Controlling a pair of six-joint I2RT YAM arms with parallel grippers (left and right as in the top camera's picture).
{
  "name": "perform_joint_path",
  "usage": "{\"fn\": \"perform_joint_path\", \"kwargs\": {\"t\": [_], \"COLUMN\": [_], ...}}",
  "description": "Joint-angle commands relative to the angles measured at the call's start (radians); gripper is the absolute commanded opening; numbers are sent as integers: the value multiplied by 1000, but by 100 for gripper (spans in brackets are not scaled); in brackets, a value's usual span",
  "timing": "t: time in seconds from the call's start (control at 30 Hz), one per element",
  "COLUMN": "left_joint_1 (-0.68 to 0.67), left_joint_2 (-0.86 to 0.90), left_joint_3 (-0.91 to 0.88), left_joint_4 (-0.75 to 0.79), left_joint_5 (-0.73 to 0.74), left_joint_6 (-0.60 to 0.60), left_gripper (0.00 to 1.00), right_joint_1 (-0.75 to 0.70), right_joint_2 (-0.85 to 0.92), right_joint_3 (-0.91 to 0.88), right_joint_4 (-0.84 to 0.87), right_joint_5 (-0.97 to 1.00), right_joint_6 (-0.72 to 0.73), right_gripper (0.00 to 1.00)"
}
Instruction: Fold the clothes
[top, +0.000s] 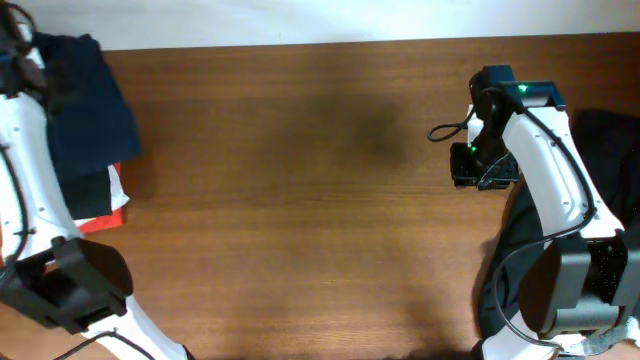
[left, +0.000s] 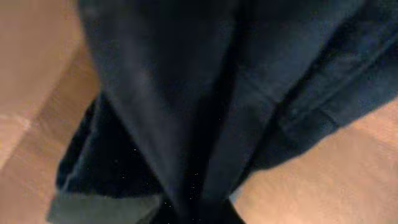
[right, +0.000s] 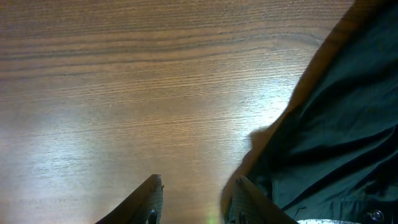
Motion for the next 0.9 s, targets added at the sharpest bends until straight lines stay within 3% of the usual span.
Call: {"fn": "perform_joint_path", "kwargs": {"t": [0.0,0.23,0.33,0.43,0.47,0.5,0.67,0.87], "left_joint_1": [68,163,189,222,246,259,227,-137], "left_joint_2": [-14,83,114,114,114,114,108,109], "left_joint_3": [13,13,13,13,13,13,14,13], "left_joint_4": [59,19,-6,-6,-6,-10,21,-42], "left_joint_5": [-14,-14,-15,-15,-14,-13,260,256], "left_joint_6": [16,8,8,8,6,-18,-6,-6], "left_gripper": [3,3,16,39,92,99,99,99], "right_joint_1": [-5,-5,-5,-5,-5,-5,-5,-5], "right_joint_2": [-32,-32,-32,-32,-32,-32,-32,-31], "right_joint_3": [19,19,19,19,19,19,19,18], "right_joint_4": [-6,-10,-14,-14,-14,-14,-6,92], "right_joint_5": [12,11,11,11,11,11,11,-217], "right_joint_6": [-2,-2,-2,-2,-2,-2,-2,-2], "right_gripper": [41,41,41,41,41,41,45,78]}}
